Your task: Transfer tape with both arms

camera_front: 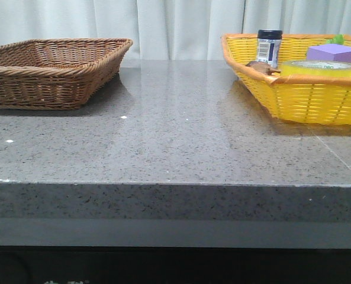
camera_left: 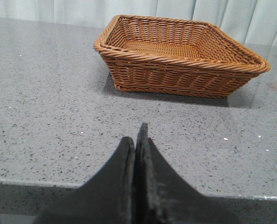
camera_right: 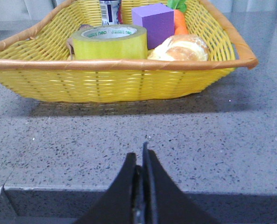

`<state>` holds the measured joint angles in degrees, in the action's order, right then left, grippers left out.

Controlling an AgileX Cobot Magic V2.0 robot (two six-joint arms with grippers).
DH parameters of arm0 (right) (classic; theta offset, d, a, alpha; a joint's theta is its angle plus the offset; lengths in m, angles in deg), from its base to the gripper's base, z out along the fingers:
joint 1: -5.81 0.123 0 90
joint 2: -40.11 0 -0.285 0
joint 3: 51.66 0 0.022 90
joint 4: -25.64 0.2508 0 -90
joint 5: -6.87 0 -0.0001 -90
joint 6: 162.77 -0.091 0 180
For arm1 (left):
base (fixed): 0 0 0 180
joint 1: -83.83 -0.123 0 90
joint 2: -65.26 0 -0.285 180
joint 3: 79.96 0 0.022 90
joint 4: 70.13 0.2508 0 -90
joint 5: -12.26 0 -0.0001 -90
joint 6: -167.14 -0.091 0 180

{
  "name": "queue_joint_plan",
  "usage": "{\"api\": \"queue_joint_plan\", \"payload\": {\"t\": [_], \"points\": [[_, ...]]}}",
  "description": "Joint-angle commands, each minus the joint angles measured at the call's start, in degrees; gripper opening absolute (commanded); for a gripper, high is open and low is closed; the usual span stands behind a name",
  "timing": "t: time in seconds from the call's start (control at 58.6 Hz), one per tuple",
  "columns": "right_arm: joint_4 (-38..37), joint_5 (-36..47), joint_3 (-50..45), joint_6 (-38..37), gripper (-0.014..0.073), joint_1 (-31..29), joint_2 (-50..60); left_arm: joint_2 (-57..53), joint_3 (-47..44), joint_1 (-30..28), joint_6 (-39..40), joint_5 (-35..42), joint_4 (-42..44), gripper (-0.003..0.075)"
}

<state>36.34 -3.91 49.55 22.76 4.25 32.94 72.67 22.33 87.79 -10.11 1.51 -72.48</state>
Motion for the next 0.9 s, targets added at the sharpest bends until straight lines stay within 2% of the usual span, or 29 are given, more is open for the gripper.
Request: {"api": "queue_joint_plan", "payload": {"t": [0.0,0.632,0.802,0.888], "points": [[-0.08,4.21,1.46,0.52,-0.0069,-0.39,1.50,-1.04,-2.18,-0.18,0.21,4.96,-0.50,-0.0020],[-0.08,4.47,1.46,0.52,-0.0069,-0.39,1.50,-1.04,-2.18,-0.18,0.21,5.15,-0.50,-0.0020],[-0.08,5.29,1.88,0.52,-0.0069,-0.39,1.50,-1.04,-1.37,-0.18,0.21,10.75,-0.50,-0.0020],[-0.08,4.06,4.13,0.52,-0.0068,-0.39,1.45,-0.79,1.14,-0.18,0.21,10.75,-0.50,-0.0020]]}}
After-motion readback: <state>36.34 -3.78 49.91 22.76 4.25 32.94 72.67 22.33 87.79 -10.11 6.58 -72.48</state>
